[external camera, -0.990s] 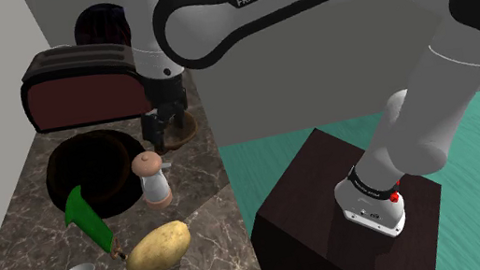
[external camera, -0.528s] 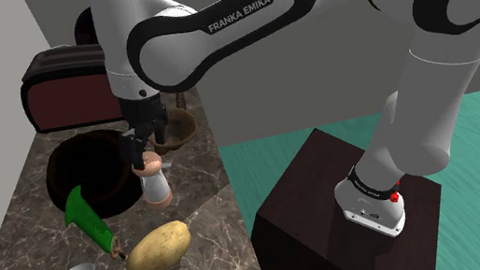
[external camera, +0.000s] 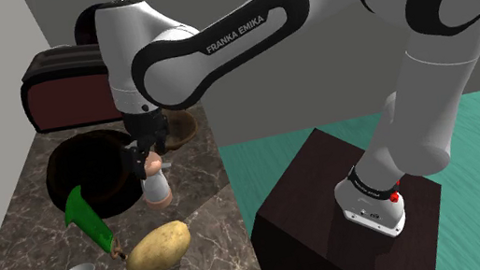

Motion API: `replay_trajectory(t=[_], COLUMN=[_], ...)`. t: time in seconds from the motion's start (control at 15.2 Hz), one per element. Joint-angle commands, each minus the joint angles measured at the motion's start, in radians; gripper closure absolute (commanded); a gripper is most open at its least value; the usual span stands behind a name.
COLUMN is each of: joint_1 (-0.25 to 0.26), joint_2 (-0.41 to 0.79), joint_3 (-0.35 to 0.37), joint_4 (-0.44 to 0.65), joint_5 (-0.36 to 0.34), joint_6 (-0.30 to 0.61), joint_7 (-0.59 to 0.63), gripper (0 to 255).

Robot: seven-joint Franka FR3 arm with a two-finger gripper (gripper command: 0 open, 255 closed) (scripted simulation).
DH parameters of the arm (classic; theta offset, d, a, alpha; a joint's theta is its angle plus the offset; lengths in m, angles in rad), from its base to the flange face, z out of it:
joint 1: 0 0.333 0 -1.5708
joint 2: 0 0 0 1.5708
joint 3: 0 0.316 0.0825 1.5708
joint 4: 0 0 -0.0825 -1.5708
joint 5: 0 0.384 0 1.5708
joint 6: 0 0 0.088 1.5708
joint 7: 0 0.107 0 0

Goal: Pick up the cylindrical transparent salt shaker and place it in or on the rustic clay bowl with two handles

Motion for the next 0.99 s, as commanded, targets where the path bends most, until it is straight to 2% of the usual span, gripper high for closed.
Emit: replay_trajectory(t=[0.0, 0.2, 0.26, 0.92], joint_1=[0.0, 0.0, 0.0, -0.001], joint_2=[0.0, 0.0, 0.0, -0.005], joint_3=[0.0, 0.0, 0.0, 0.001], joint_4=[-0.001, -0.001, -0.001, 0.006], joint_5=[0.0, 0.0, 0.0, 0.002], joint_6=[0.001, 0.001, 0.001, -0.011], joint_7=[0.0, 0.0, 0.0, 0.0], gripper=[0, 0, 255, 255])
